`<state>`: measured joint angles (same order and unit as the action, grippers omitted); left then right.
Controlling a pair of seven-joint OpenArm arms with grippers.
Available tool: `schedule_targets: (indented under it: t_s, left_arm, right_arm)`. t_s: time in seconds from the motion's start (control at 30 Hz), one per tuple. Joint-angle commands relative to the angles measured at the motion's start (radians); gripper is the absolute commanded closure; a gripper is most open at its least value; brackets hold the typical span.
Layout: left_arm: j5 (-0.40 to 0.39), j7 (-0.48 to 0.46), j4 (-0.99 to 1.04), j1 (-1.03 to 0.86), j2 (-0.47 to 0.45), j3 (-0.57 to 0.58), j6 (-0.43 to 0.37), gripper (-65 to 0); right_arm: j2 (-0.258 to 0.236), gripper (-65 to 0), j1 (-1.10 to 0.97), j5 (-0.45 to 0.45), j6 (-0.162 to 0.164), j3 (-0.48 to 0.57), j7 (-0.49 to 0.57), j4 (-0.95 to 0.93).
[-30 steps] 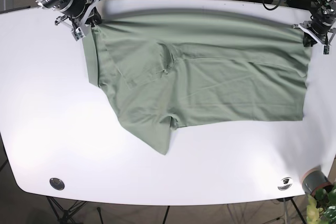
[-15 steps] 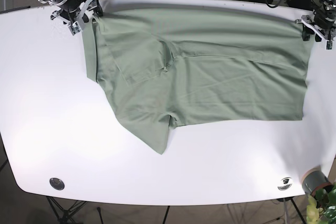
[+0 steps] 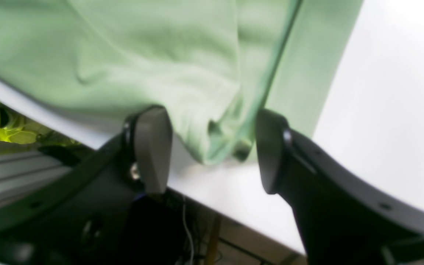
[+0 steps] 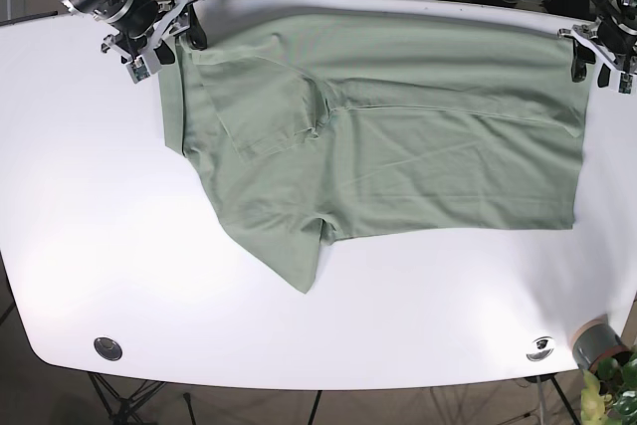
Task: Fold the T-shirt properly
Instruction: 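Move both grippers to the polo's middle and grasp the fabric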
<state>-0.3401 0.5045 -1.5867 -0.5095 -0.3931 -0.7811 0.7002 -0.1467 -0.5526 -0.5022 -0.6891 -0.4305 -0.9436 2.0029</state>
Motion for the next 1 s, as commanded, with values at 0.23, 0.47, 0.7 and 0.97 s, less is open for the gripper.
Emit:
schedule_targets:
  t_s: [0.23,0.47,0.7,0.97]
  left_arm:
    - [-0.003,0.09,-0.054,0.196,-0.019,-0.002,-0.002,-28.6]
    - [0.002,0.135,-0.014,0.368,-0.022,0.045,-0.002,-28.6]
    - [0.183,0.133,0.116,0.546,-0.019,0.122,-0.002,-28.6]
    - [0.227,0.133,0.196,0.656,0.015,0.147,-0.002,-28.6]
  right_arm:
    - [-0.003,-34.2,0.131,-0.006,-0.001,0.0,0.018,-0.006]
    - [-0.003,-34.2,0.297,0.06,0.001,0.005,0.013,-0.069]
    - [-0.006,-34.2,0.515,0.188,0.001,0.075,-0.015,-0.236]
    - [-0.001,-34.2,0.796,0.304,0.001,0.118,0.011,-0.522]
